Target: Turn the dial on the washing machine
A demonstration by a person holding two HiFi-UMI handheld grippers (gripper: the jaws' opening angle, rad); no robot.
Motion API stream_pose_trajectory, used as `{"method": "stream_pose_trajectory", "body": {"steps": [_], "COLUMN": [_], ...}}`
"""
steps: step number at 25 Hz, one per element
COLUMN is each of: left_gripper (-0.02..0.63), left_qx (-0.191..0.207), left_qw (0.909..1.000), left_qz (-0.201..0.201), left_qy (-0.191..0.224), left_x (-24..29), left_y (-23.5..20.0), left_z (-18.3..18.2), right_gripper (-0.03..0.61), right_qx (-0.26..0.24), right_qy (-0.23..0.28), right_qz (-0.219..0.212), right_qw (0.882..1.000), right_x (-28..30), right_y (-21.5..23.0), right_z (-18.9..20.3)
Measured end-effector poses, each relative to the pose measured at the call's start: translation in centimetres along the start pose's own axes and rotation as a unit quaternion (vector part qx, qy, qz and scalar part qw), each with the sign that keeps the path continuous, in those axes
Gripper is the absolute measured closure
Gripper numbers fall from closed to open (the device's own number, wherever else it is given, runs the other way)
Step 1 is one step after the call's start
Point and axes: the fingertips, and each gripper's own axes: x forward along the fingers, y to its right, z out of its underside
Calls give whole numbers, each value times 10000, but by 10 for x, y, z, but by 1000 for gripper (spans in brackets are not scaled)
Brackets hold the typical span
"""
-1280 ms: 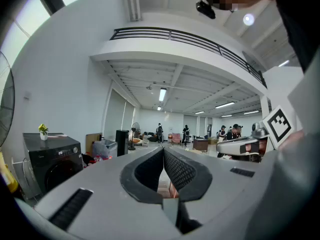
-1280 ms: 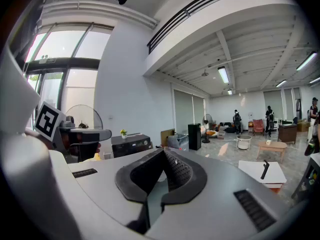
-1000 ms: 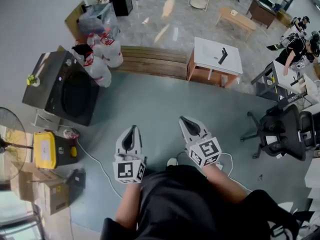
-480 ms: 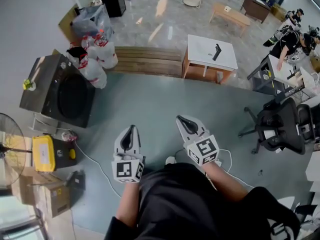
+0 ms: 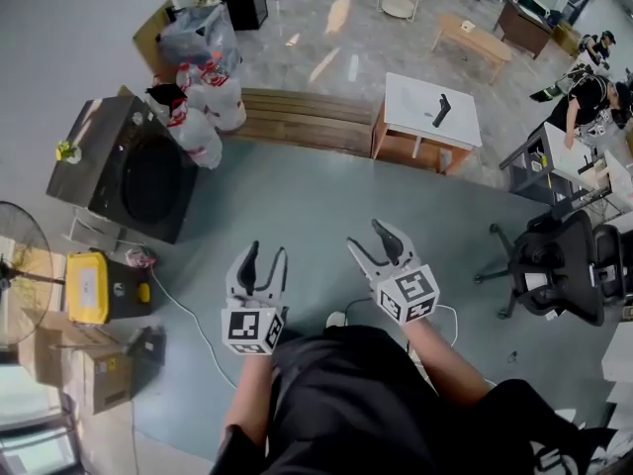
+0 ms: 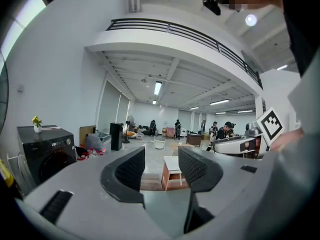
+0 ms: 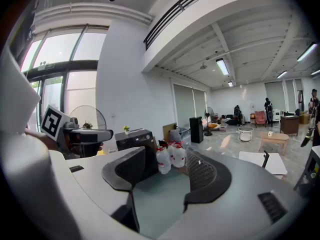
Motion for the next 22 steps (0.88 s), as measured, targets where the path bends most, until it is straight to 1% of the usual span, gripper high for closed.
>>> {"method": "stream_pose_trajectory", "body": {"steps": [4, 7, 10, 13, 18, 20, 22], "left_gripper": [422, 422, 419, 419, 419, 417, 411], "left_qx": [44, -10, -11, -21, -74, -209, -337], "left_qw": [9998, 9994, 9994, 9995, 9993, 9993, 9991], "left_qz": [-189, -356, -315, -264, -360, -319, -248], "left_qy": [77, 10, -146, -188, -104, -65, 7], "left_x": [-6, -10, -10, -4, 17, 31, 47], "left_y": [3, -4, -13, -25, -65, -90, -119], "left_z": [3, 10, 15, 15, 13, 12, 7], "right_gripper": [354, 354, 354, 354, 355, 356, 356], "right_qx": [7, 44, 95, 126, 144, 140, 83], "right_qy": [14, -23, -63, -140, -304, -384, -434], "right_qz": [-175, -337, -493, -640, -798, -878, -986], "right_qw": [9998, 9994, 9987, 9978, 9962, 9953, 9941], "right_x": [1, 11, 27, 49, 98, 125, 161], "right_y": [-1, -5, -13, -20, -31, -39, -47], "right_z": [5, 9, 12, 15, 17, 16, 7]}}
